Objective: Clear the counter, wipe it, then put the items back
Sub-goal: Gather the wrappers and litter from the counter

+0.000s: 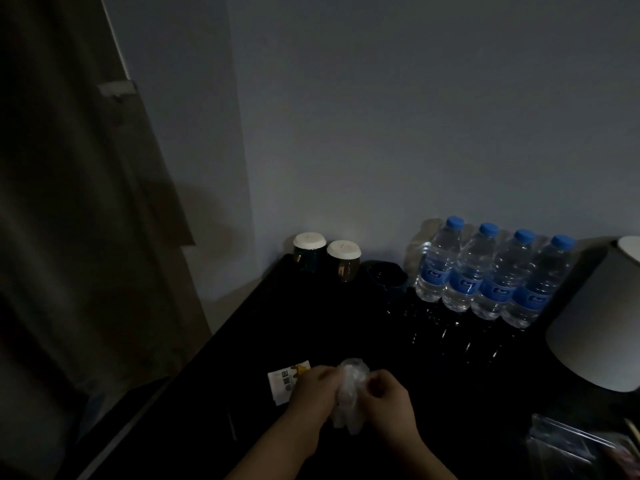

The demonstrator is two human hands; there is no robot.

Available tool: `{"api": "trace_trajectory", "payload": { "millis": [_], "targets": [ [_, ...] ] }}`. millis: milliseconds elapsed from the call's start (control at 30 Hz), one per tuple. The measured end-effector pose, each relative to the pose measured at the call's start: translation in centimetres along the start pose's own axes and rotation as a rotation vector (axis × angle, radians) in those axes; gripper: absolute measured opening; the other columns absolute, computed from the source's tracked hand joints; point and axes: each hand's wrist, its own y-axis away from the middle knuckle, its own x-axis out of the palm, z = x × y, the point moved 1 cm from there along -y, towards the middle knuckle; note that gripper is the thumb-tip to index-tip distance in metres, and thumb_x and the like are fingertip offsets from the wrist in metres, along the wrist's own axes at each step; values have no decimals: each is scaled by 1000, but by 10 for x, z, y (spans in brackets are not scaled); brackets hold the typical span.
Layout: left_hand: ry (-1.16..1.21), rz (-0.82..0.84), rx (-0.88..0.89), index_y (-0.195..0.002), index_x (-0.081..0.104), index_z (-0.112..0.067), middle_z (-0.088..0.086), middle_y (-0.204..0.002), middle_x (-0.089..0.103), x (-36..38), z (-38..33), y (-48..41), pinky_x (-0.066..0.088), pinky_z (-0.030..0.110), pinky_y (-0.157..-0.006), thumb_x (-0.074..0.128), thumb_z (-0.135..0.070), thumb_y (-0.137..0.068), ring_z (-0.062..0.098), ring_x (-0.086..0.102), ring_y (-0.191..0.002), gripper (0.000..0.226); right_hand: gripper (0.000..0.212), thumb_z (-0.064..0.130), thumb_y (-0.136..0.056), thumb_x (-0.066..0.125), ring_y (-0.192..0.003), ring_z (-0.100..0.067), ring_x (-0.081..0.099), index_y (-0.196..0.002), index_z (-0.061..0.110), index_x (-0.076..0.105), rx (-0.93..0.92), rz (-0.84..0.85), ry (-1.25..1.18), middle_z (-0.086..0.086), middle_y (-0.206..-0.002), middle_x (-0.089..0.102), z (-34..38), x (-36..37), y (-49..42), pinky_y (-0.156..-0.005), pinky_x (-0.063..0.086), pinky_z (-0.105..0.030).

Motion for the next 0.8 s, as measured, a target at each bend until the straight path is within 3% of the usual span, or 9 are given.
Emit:
{"api": "trace_trajectory", "payload": {
  "millis": [100,233,333,533,667,800],
  "targets": [
    [0,-22,40,-101,61,-11,9,-97,65,-2,4,2,43,21,-60,56,-15,-93,20,60,-88,10,18,4,-85,63,-78,-21,64,-72,17,64,-5,54,-58,-4,-76,68,3,5,2,-76,51,-34],
    [-41,-63,69,-92,59,-10,13,-94,63,-3,3,-1,43,22,-58,59,-4,-89,19,58,-79,7,31,-11,-85,48,-73,-17,61,-72,9,68,46,114,-198,-7,-74,68,10,-3,6,-64,48,-23],
    [-77,-49,91,-84,59,-14,10,-87,63,6,0,-1,45,21,-57,55,4,-87,17,58,-76,19,25,-9,-86,51,-69,-14,59,-75,8,64,22,46,-236,-7,-75,66,7,-15,9,-57,47,-13],
    [-159,72,131,-81,57,-20,0,-83,61,37,-7,10,43,18,-55,53,2,-88,11,56,-74,24,20,-6,-83,60,-75,-14,62,-83,14,57,1,-63,-238,-7,-84,65,-13,-49,14,-64,48,-20],
    [-163,126,136,-81,58,-18,0,-81,61,67,-18,24,45,18,-57,53,2,-88,10,57,-72,22,7,4,-86,61,-74,-15,64,-90,10,61,33,-105,-270,-6,-83,68,-16,-80,22,-65,47,-23],
    [-145,202,158,-84,59,-14,4,-82,62,112,-27,42,46,21,-60,53,5,-87,12,57,-71,21,9,6,-88,58,-77,-15,63,-94,10,62,26,-161,-296,-6,-86,67,-17,-126,33,-66,47,-24]
  ]
}}
